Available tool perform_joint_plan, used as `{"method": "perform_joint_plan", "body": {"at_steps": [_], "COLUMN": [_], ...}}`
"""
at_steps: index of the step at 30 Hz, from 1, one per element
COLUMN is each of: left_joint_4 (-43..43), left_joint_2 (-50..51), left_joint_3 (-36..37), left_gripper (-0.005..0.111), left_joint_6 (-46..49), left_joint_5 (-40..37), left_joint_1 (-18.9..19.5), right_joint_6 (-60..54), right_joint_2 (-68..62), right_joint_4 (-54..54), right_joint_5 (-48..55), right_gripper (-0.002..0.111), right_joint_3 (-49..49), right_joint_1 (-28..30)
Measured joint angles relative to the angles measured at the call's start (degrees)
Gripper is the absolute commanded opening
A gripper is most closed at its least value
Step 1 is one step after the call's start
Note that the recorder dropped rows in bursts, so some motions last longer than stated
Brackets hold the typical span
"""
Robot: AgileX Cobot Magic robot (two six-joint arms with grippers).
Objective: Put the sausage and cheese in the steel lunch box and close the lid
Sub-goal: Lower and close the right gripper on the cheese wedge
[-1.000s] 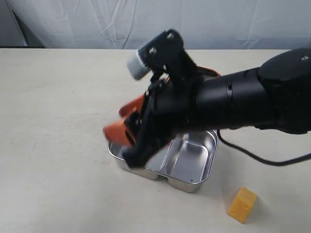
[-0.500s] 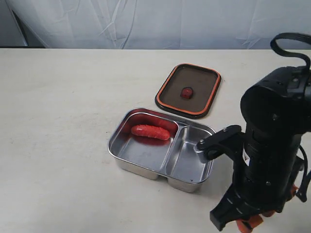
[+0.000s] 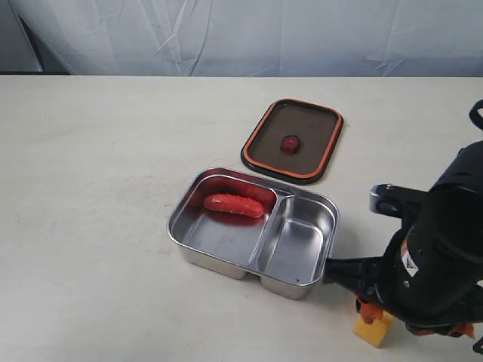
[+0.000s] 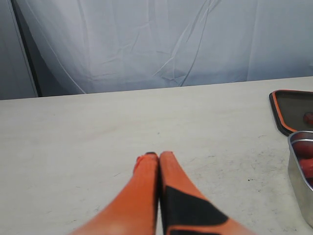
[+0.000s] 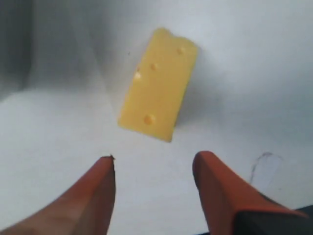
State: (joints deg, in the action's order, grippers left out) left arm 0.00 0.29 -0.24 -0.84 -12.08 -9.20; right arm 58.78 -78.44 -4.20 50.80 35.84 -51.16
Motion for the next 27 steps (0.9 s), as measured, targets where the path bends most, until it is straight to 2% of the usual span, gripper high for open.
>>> {"method": "perform_joint_plan", "body": {"at_steps": [3, 7, 20, 27], "left_joint_4": [0.0, 0.0, 0.0, 0.0], "left_joint_2": [0.0, 0.0, 0.0, 0.0], "left_joint_3": [0.0, 0.0, 0.0, 0.0], "left_gripper": [0.000, 0.000, 0.000, 0.000], "left_joint_6": [0.0, 0.0, 0.0, 0.0], "left_joint_5": [0.0, 0.0, 0.0, 0.0], "left_joint_1": [0.0, 0.0, 0.0, 0.0], "right_joint_6": [9.6, 12.7, 13.1, 13.5], "right_joint_2": [0.5, -1.7, -5.0, -5.4], "right_joint_4": [-5.0, -4.7, -3.4, -2.7], "right_joint_5": [-1.6, -10.8, -1.2, -3.4], "right_gripper": [0.050, 0.050, 0.050, 0.050], "right_joint_3": [0.0, 0.0, 0.0, -1.7], "right_joint_1": [0.0, 0.0, 0.0, 0.0]}}
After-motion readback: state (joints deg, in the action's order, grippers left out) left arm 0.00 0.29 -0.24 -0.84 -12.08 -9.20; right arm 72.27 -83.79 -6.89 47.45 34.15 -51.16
